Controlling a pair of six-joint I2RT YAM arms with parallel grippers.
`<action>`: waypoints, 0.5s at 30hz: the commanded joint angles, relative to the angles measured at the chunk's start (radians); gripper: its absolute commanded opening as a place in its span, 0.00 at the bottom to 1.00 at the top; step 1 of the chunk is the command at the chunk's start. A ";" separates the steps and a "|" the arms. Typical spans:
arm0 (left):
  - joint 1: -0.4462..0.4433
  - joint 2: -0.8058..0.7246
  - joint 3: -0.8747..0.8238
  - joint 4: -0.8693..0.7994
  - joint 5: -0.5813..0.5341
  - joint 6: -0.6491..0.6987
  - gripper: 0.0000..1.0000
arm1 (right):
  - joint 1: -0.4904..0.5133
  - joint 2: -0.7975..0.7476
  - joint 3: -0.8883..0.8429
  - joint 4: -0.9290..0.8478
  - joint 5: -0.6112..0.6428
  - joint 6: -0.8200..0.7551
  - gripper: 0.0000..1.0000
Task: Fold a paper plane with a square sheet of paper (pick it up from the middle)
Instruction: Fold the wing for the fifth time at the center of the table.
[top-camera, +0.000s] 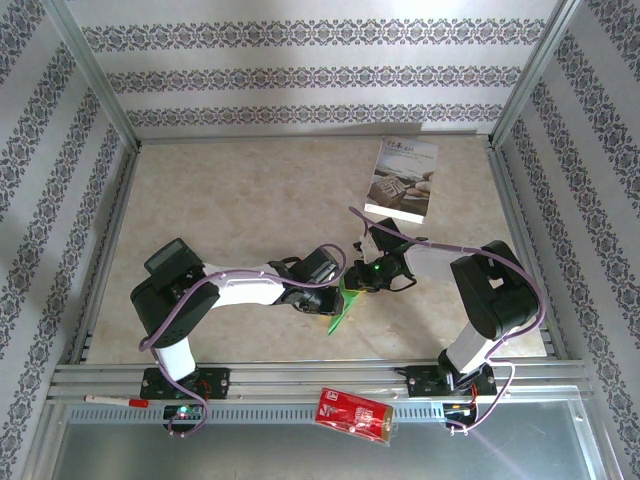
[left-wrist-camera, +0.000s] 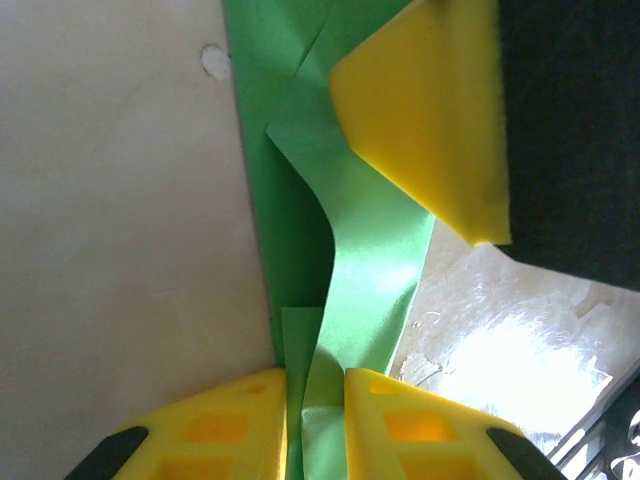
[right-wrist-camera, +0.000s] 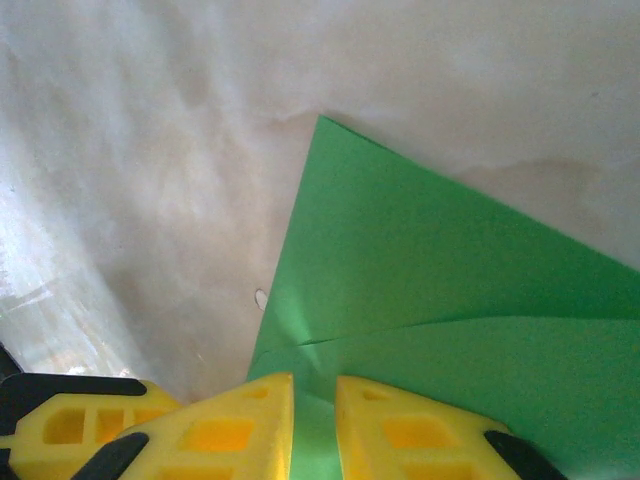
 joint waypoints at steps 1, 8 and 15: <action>-0.032 0.031 -0.020 0.038 0.051 -0.020 0.19 | 0.000 0.000 0.002 -0.029 0.033 -0.006 0.23; -0.032 0.025 -0.041 0.018 0.026 -0.034 0.18 | -0.003 -0.015 0.013 -0.045 0.025 -0.009 0.23; -0.031 0.033 -0.061 0.003 0.007 -0.045 0.17 | -0.009 -0.035 0.013 -0.042 -0.008 -0.001 0.23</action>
